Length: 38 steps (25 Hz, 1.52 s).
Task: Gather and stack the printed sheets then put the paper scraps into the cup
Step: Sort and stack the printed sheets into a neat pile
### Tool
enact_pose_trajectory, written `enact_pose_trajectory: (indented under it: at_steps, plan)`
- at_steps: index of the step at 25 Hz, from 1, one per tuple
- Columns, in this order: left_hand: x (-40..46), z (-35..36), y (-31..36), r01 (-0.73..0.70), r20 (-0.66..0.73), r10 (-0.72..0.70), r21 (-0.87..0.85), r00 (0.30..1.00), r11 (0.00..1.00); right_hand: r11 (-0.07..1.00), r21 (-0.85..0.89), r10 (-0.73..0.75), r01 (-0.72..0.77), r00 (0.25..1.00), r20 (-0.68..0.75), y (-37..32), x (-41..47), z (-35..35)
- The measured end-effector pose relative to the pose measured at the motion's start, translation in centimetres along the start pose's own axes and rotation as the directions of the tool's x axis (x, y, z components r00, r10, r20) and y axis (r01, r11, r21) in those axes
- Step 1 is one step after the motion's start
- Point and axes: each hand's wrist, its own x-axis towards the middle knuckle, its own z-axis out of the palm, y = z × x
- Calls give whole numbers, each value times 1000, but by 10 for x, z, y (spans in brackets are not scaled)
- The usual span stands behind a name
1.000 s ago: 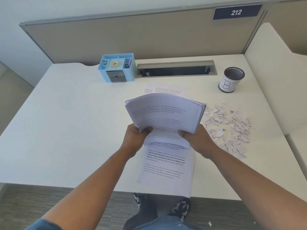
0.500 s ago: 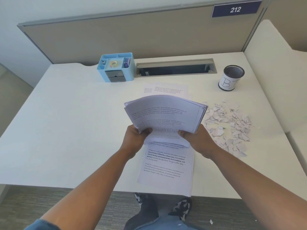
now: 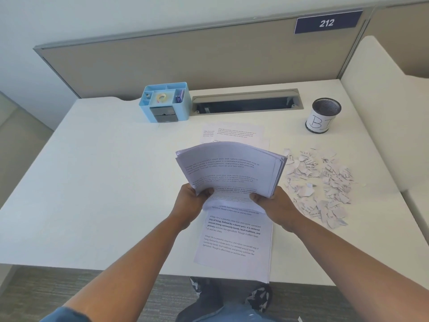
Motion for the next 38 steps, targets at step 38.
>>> enact_pose_trajectory:
  at_steps: [38]
  plan:
    - [181, 1, -2, 173, -40, -182, 559, 982, 811, 859, 478, 339, -184, 903, -262, -19, 62, -33]
